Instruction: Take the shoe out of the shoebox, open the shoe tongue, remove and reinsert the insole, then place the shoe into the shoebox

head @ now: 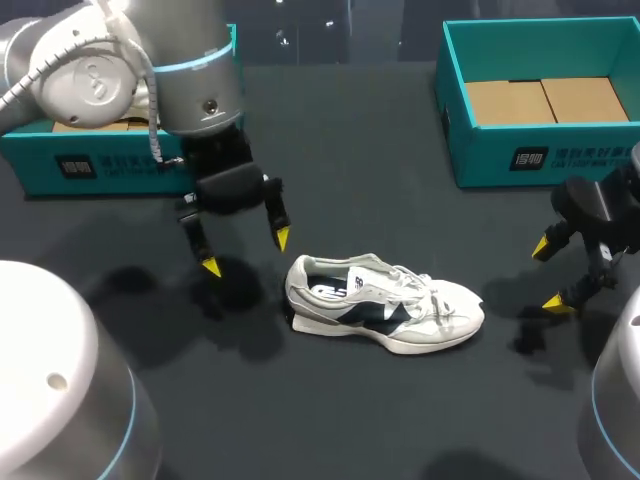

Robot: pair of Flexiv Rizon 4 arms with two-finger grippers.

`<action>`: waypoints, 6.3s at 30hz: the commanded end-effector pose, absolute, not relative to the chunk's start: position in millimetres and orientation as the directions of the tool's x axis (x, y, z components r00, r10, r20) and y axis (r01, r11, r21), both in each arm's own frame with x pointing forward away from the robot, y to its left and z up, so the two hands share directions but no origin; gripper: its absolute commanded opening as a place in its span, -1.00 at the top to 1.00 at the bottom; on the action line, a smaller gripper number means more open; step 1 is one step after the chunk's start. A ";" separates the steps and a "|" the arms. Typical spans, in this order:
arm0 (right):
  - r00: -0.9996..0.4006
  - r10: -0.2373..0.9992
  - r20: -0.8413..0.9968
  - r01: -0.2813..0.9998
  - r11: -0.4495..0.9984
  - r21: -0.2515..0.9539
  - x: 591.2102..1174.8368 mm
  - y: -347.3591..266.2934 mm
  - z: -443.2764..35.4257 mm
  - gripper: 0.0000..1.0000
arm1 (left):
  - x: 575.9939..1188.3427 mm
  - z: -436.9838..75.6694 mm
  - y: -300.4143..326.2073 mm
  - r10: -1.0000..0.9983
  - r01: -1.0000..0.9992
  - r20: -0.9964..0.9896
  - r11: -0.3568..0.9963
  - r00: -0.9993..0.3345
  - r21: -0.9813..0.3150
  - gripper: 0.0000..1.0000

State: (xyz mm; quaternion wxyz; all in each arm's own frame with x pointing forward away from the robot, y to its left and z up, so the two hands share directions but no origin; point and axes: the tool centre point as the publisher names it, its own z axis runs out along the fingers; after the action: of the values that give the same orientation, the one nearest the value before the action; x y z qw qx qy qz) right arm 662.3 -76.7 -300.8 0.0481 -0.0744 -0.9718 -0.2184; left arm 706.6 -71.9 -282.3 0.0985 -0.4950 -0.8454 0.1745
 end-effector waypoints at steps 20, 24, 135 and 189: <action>-0.984 0.125 0.124 0.166 0.894 0.415 661.3 -76.2 -300.7 -1.00 | 707.8 -326.0 -38.8 0.323 0.274 -0.106 0.535 -0.941 -0.799 -1.00; -0.984 0.125 0.124 0.166 0.894 0.415 661.3 -76.2 -300.7 -1.00 | 708.5 -327.9 -33.3 0.342 0.195 -0.033 0.451 -0.939 -0.871 -1.00; -0.984 0.125 0.124 0.166 0.894 0.415 661.3 -76.2 -300.7 -1.00 | 713.8 -411.3 -149.8 0.114 0.018 0.022 0.339 -0.993 -0.941 -1.00; -0.984 0.125 0.124 0.166 0.894 0.415 661.3 -76.2 -300.7 -1.00 | 685.1 -413.7 -192.5 0.051 -0.018 0.033 0.271 -0.998 -0.962 1.00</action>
State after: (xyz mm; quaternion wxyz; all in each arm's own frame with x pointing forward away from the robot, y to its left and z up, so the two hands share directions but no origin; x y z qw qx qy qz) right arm 662.4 -76.7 -300.8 0.0481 -0.0743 -0.9718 -0.2184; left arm 688.9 -192.5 -413.1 0.0344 -0.0143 -0.7970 0.6028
